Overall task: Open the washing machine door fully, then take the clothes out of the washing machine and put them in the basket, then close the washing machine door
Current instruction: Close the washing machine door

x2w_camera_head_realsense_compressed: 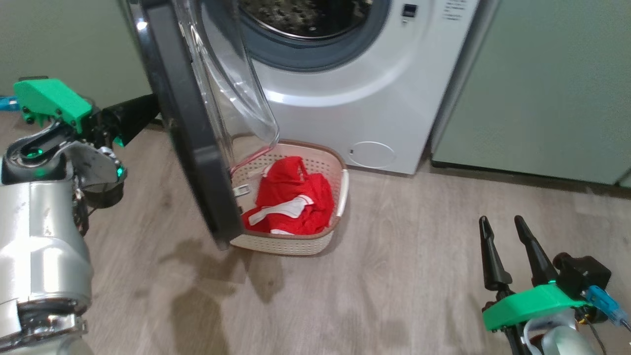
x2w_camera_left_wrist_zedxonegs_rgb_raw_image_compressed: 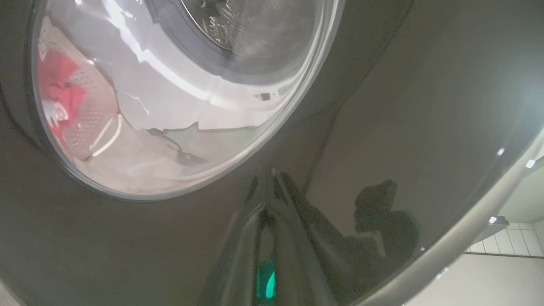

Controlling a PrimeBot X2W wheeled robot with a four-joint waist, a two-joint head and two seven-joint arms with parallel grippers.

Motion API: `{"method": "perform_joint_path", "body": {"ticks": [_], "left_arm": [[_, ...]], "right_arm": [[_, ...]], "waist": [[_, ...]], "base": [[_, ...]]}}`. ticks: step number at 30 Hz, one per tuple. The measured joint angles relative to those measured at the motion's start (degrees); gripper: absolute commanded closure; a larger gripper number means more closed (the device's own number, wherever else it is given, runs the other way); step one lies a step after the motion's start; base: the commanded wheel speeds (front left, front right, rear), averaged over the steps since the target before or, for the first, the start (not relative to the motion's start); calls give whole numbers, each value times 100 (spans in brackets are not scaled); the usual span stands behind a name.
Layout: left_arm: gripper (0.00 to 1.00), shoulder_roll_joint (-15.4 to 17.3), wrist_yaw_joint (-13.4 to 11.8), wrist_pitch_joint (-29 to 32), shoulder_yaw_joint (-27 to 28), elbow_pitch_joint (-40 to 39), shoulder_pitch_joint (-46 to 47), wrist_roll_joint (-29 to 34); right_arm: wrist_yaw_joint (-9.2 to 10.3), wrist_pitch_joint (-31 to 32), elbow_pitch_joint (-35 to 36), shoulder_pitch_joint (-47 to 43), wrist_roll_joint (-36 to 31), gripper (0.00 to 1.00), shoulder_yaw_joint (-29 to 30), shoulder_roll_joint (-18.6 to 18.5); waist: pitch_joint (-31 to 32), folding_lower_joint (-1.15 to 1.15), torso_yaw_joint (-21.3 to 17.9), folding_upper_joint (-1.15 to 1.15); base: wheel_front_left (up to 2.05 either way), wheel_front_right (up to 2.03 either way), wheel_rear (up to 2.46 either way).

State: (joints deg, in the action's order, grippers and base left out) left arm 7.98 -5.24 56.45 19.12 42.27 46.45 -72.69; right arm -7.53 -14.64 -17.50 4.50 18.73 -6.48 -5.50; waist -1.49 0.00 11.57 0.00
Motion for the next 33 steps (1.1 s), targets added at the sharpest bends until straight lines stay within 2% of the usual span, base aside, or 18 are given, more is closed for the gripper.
{"method": "perform_joint_path", "body": {"ticks": [7, 14, 15, 17, 26, 33], "left_arm": [[100, -107, 77, -242, 2, 13, 0, 0], [100, -94, 179, -690, 83, 149, 24, 9], [100, -94, 179, -690, 83, 149, 24, 9], [100, -73, 229, -815, 68, 168, 68, 87], [100, 187, 369, -1374, 176, 337, 534, 261], [100, 386, 475, -1886, 270, 534, 974, 360]], "right_arm": [[0, 0, -9, 27, 0, 0, -16, -1], [0, 0, -2, 163, 1, 0, -2, 4], [0, 0, -2, 163, 1, 0, -2, 4], [0, 0, -1, 163, 1, 0, 5, 9], [0, 0, 76, 396, 2, 0, 55, 87], [0, 0, 122, 499, 10, 0, 113, 174]], "waist": [[-79, 0, -584, 0], [-229, 0, -1486, 0], [-229, 0, -1486, 0], [-285, 0, -1729, 0], [-715, 0, -2708, 0], [-1217, 0, -3169, 0]], "base": [[0, 0, 0], [0, 0, 0], [0, 0, 0], [0, 0, 0], [0, 0, 0], [0, 0, 0]]}}
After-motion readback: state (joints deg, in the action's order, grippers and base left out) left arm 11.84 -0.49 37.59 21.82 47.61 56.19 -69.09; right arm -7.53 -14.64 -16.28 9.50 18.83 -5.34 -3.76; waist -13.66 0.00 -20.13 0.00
